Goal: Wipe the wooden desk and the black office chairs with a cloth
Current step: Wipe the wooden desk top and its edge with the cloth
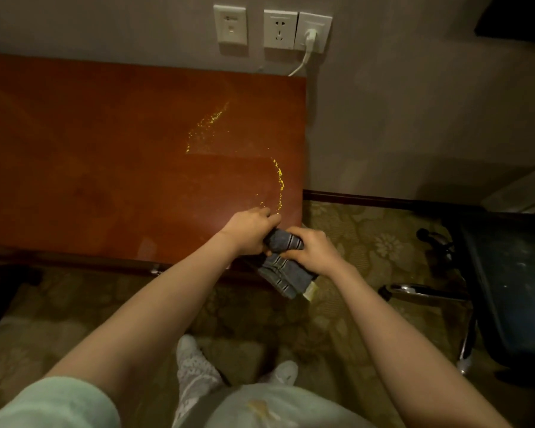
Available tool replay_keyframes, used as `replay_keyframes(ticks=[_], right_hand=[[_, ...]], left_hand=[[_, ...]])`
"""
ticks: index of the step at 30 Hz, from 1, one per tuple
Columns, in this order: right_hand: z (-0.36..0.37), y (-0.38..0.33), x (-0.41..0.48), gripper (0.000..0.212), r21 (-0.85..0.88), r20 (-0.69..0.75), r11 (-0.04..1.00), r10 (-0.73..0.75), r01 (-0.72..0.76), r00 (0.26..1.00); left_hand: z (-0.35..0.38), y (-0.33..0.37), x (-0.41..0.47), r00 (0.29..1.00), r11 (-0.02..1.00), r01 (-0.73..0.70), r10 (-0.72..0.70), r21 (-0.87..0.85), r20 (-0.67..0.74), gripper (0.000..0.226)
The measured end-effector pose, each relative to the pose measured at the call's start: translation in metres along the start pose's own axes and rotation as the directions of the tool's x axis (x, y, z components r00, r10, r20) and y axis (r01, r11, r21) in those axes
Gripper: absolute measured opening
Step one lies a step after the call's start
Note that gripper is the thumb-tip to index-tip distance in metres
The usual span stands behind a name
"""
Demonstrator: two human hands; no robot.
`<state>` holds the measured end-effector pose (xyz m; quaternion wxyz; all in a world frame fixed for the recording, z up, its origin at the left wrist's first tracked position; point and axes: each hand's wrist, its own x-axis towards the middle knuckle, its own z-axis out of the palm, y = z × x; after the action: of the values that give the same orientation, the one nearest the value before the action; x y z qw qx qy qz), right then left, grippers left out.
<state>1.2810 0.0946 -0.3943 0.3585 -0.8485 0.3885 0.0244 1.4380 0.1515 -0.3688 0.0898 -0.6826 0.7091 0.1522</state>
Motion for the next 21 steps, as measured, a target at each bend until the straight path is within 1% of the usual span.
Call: replay_keyframes(ticks=[4,7,9,11,14,17,19,21], right_hand=[[-0.020,0.000,0.021,0.042,-0.199,0.000,0.980,-0.023,0.023,1.000],[-0.021,-0.005,0.027,0.043,-0.279,-0.042,0.960,-0.033,0.020,0.999],[-0.020,-0.007,0.023,0.042,-0.275,-0.067,0.961,-0.031,0.011,0.997],[-0.019,-0.010,0.016,0.043,-0.217,-0.052,0.976,-0.039,0.027,0.998],[-0.006,-0.024,0.006,0.050,-0.103,-0.018,0.993,-0.052,0.050,0.998],[0.018,-0.038,0.009,0.052,-0.122,-0.070,0.992,-0.020,0.012,0.997],[0.024,-0.043,0.018,0.050,-0.141,-0.117,0.990,-0.005,-0.011,0.993],[0.027,-0.049,0.027,0.047,-0.120,-0.151,0.992,0.006,-0.024,0.989]], left_hand=[[0.001,0.008,0.012,0.984,0.982,0.163,-0.169,-0.098,-0.060,0.053],[0.001,0.008,0.016,0.967,0.970,0.223,-0.233,-0.103,-0.100,0.051],[-0.001,0.006,0.011,0.969,0.971,0.215,-0.225,-0.104,-0.099,0.052],[-0.003,0.002,0.003,0.981,0.981,0.176,-0.182,-0.085,-0.070,0.055],[-0.005,-0.009,-0.009,0.993,0.992,0.121,-0.121,0.036,-0.002,0.054],[-0.001,-0.020,-0.014,0.985,0.984,0.170,-0.171,0.061,0.007,0.051],[0.001,-0.025,-0.011,0.977,0.976,0.211,-0.210,0.054,-0.020,0.047],[0.001,-0.032,-0.006,0.972,0.970,0.233,-0.229,0.068,-0.056,0.046]])
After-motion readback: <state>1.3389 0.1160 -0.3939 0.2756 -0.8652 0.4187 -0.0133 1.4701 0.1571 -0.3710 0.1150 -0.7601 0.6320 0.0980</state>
